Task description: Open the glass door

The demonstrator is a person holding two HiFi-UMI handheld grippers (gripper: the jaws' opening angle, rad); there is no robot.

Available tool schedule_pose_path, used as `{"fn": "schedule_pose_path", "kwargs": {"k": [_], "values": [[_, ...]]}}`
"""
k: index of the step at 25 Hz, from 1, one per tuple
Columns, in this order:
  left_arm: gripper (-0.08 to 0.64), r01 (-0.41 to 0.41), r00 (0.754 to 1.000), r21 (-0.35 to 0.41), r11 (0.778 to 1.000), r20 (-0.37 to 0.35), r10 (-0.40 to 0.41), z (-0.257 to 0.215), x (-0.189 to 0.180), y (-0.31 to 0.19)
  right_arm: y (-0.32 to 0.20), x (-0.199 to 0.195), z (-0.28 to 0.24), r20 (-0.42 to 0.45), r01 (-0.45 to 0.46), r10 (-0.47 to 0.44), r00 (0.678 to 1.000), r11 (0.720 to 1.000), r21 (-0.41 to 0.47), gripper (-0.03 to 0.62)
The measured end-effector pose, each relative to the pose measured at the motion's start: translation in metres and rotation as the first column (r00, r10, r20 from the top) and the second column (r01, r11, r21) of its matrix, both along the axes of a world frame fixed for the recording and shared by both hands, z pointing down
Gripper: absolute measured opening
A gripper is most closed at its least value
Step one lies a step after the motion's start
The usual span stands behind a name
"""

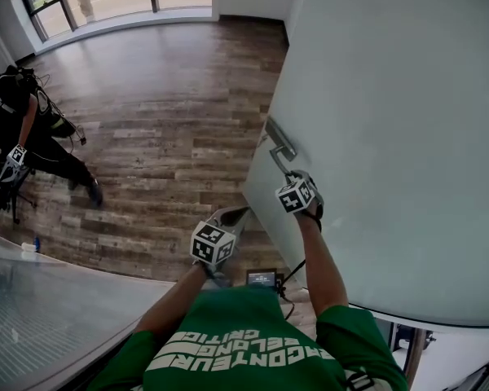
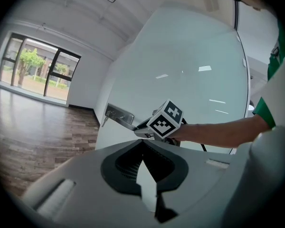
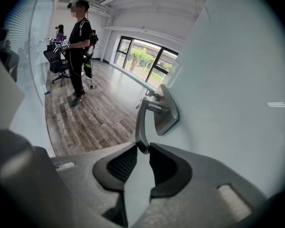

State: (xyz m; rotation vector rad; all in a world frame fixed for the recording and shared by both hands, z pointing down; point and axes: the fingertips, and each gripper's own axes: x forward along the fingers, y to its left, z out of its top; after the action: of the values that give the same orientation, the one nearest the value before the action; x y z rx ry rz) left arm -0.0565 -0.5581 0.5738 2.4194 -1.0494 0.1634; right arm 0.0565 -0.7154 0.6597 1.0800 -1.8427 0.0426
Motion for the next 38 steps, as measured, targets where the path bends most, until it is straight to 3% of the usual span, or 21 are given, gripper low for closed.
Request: {"fn": "schedule_pose_path", "kwargs": {"k": [16,31,38], "values": [[0.017,-0.017,1.0,-0.004,1.0,-0.009,0.017,-0.002,0.012,-0.044,-0.051,0.055,0.004,0.012,-0.088,0.088,0.996,0.996,-0.007,0.067],[0.017,-0.042,0.999,0.001,0.999,-0.002,0.042,-0.006,0.073,-0.106,-0.093,0.115,0.01,0.036,-0.185,0.186,0.982,0.983,-0.014,0.066],[0.017,-0.038,0.999,-0.005,0.999,0.004,0.038,-0.004,0.083,-0.123,-0.107,0.143,0.01,0.031,-0.231,0.231,0.972,0.973,-0.007,0.066]]}}
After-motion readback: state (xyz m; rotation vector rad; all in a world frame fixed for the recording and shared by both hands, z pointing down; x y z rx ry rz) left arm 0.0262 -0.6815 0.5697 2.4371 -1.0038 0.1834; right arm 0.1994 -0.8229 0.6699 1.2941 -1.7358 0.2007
